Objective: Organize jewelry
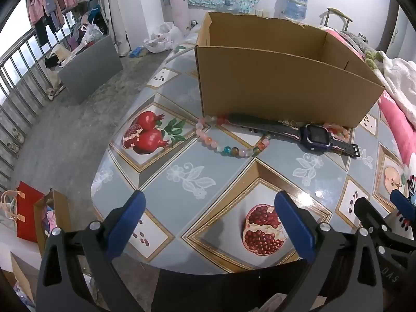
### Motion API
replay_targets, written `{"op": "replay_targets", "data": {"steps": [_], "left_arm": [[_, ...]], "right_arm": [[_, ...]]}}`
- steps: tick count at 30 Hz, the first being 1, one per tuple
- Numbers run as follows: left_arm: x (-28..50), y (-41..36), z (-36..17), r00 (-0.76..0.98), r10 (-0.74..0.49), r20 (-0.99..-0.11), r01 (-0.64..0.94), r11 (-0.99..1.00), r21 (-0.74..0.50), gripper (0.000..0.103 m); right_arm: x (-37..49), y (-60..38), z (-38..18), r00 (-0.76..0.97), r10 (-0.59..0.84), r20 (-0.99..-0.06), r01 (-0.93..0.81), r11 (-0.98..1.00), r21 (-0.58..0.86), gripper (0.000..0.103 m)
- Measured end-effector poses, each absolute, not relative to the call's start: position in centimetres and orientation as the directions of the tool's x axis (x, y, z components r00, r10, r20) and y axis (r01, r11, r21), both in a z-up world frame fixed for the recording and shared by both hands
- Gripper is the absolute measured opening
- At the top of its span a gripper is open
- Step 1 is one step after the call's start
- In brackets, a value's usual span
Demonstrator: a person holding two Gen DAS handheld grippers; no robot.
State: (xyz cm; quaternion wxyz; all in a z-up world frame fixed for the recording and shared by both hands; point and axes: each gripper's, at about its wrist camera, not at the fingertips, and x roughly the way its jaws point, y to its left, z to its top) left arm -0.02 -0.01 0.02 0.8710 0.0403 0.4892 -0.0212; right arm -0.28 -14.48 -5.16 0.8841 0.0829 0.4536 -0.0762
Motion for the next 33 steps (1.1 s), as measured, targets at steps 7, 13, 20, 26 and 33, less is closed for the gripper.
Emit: {"op": "replay_targets", "data": {"steps": [7,13,20,26,33], "left_arm": [[0.1,0.1,0.0,0.514,0.003,-0.858,0.075,0.996,0.049,0.098],[0.0,0.0,0.0,0.521,0.005,-0.853,0.075,0.996,0.052,0.098],[-0.1,0.0,0.6,0.523,0.005,-0.852,0.075,0.996,0.052,0.098],[-0.1,0.0,0.6,0.523,0.005,-0.852,0.075,0.996,0.052,0.098],[-0.1,0.0,0.6,0.523,0.004,-0.852,0.076,0.996,0.051,0.098]], "right_arm": [[-0.1,-14.8,-4.5,0.572,-0.054,-0.818,0.209,0.975,0.081,0.095],[-0.1,-14.4,-4.4,0.585,-0.059,-0.809,0.202,0.976,0.075,0.095],[-0.1,-14.3,-4.4,0.585,-0.06,-0.809,0.203,0.976,0.075,0.095],[-0.1,-14.3,-4.5,0.587,-0.06,-0.808,0.203,0.976,0.074,0.095],[-0.2,-14.3,-4.4,0.587,-0.059,-0.807,0.203,0.976,0.076,0.095]]}}
